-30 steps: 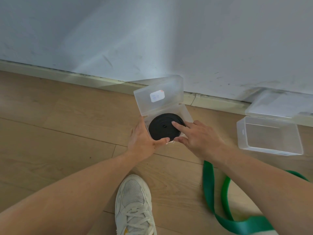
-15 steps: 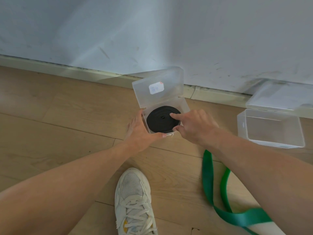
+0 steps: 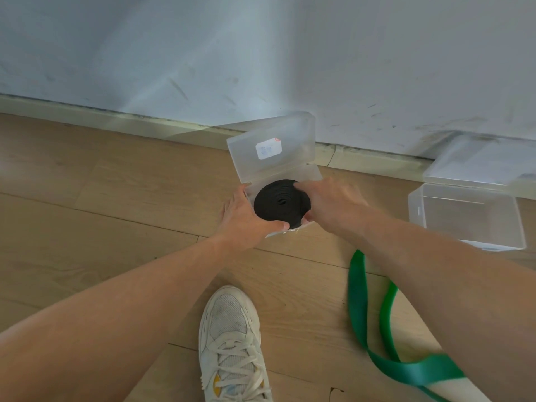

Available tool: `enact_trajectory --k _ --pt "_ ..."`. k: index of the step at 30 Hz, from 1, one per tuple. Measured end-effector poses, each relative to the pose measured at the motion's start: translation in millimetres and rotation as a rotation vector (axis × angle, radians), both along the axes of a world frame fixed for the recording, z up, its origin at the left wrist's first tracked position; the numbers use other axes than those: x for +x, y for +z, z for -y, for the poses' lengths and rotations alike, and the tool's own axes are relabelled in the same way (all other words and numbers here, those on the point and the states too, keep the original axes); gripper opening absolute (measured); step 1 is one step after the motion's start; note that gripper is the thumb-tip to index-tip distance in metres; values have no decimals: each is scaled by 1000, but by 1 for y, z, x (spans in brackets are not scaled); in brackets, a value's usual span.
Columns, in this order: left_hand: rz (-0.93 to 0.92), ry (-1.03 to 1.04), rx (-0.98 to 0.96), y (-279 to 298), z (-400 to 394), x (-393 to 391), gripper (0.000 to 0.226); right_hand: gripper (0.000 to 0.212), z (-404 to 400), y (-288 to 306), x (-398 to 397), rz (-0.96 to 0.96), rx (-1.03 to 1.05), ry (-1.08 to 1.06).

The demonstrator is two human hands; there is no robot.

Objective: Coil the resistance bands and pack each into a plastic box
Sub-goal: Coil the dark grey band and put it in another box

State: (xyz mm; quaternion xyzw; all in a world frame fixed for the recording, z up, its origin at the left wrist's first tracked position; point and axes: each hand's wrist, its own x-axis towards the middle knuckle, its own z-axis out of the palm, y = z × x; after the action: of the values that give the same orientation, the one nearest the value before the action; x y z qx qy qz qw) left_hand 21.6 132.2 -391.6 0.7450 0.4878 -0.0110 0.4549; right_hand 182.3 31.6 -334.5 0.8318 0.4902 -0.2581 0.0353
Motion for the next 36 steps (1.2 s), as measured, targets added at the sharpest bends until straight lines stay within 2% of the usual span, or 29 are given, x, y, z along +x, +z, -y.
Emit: enact_trajectory --k 4,7,10,12,14,17,19,20,22,25,27,30,33,36 --pt "102 60 -75 3 1 -3 118 75 -4 3 9 -192 -208 79" --pt "195 52 -79 9 -1 0 118 90 7 -6 2 -172 -213 54" --pt "228 81 -94 14 -4 4 115 88 21 -9 -9 -10 -27 26" --pt "235 139 -118 16 -6 6 115 75 27 -5 -12 84 101 37" --pt "284 199 -133 19 -8 7 112 58 31 0 -8 51 224 -77" --pt "343 213 -101 34 -11 10 83 41 32 3 3 7 508 -355" --pt "369 179 -58 39 -8 11 59 42 32 7 11 20 695 -433" --pt "377 140 -15 38 -6 10 57 46 32 8 14 17 720 -418" --pt "323 -23 88 33 -4 8 58 53 34 8 18 2 638 -271" --pt "103 -380 255 24 -3 6 60 57 37 4 19 17 339 27" --pt "36 -535 410 17 0 6 64 63 35 -1 20 46 212 139" --pt "41 -570 555 16 6 10 64 72 24 -6 21 67 171 227" --pt "86 -560 564 18 4 12 59 75 5 -8 20 59 124 289" --pt "91 -637 603 15 -2 11 58 74 -9 -8 15 36 81 310"
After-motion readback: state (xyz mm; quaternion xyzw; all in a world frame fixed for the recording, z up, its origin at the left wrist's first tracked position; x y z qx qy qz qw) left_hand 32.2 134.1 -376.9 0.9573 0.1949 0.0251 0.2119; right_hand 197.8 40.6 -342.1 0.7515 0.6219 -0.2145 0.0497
